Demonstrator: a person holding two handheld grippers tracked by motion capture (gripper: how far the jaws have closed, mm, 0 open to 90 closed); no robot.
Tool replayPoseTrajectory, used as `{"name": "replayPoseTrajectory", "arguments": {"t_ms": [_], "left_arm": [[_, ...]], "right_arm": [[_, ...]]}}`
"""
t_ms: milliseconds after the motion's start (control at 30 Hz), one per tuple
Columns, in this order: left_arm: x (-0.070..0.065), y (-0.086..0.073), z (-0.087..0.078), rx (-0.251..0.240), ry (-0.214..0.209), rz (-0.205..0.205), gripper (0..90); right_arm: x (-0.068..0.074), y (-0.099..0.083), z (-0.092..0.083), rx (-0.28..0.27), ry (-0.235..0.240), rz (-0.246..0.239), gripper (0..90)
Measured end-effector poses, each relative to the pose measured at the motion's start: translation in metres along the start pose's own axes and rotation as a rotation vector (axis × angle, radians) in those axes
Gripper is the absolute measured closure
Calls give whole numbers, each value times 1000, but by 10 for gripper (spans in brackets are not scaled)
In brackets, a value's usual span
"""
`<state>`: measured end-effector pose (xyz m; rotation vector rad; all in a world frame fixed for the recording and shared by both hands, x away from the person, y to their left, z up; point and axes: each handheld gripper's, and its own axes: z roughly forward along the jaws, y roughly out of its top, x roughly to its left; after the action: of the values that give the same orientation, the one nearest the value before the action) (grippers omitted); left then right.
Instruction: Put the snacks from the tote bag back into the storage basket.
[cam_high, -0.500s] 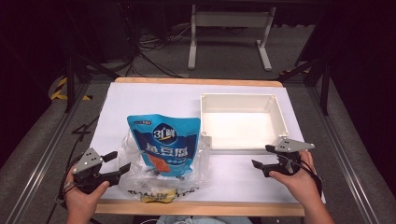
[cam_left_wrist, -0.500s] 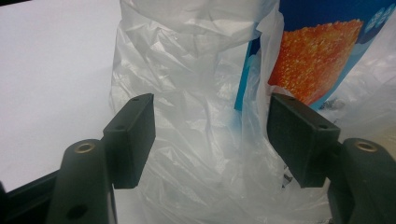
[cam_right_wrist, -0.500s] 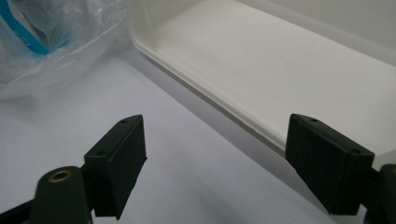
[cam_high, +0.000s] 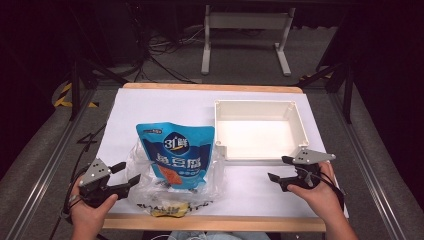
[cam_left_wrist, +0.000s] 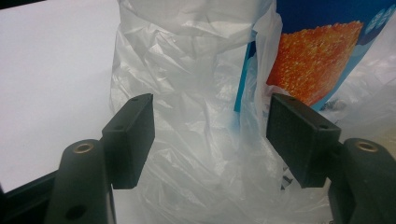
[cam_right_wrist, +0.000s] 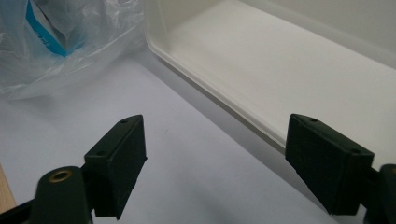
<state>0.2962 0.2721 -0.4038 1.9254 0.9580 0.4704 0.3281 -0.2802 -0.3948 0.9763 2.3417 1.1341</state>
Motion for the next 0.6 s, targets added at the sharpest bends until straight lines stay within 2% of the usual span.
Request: {"name": "replayPoseTrajectory", "arguments": {"t_ms": [200, 367, 600], "left_arm": [[0, -1, 1, 3, 4, -13, 336], [-1, 0, 1, 4, 0, -6, 331], [-3, 0, 2, 6, -4, 2, 324]], "right_arm": [[1, 4, 1, 0, 4, -14, 214], [4, 11, -1, -20, 23, -17, 216], [13, 26, -3, -43, 45, -56, 216]]}}
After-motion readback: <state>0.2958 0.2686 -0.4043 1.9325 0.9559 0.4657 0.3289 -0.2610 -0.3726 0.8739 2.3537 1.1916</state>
